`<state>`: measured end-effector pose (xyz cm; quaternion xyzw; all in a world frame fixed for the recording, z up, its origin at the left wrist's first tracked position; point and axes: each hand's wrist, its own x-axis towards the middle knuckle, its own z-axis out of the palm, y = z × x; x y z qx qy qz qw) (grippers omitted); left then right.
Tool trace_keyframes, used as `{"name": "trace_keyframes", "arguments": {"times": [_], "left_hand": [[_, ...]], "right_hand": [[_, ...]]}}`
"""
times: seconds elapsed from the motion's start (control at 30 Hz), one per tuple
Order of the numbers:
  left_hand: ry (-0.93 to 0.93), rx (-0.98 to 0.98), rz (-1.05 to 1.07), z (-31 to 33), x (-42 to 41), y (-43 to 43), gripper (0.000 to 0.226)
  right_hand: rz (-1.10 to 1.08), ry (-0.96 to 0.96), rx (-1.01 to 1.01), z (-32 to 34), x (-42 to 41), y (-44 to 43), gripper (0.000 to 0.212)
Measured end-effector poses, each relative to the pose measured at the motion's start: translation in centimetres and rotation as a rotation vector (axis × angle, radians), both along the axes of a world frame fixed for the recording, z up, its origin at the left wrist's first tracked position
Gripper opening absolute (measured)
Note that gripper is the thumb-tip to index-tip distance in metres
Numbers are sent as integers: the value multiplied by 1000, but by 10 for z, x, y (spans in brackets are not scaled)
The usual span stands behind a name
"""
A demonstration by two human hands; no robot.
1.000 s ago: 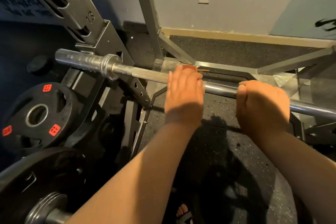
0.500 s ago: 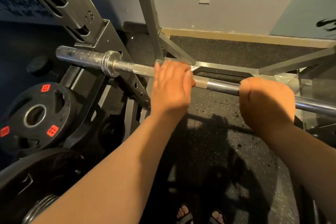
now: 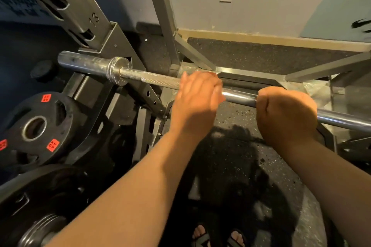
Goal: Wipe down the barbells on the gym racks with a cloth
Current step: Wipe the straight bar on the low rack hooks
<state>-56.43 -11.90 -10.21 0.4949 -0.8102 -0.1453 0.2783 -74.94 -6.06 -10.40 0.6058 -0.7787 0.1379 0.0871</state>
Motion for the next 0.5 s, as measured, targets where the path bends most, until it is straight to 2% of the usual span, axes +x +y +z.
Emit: {"name": "trace_keyframes", "arguments": {"times": [0.1,0.17,0.23,0.3,0.4,0.5], "left_hand": [[86,21,198,-2,13,-13,25],[171,48,327,-3,-4,-11,26],[180,84,399,-3,-26,-7,29],[149,94,355,-2,-36,-1,29],[107,64,196,1,-23,0,25],[28,0,163,2,2,-12,23]], "right_hand": [[-2,-55,-13,-3,-1,-1,47],[-11,-52,-15,-6,-4,-1,46],[9,-64,-5,-4,-6,-2,44],[27,-16,37,0,-6,-4,42],[75,156,129,4,-6,-6,39],[128,207,107,7,-7,-7,56]]}}
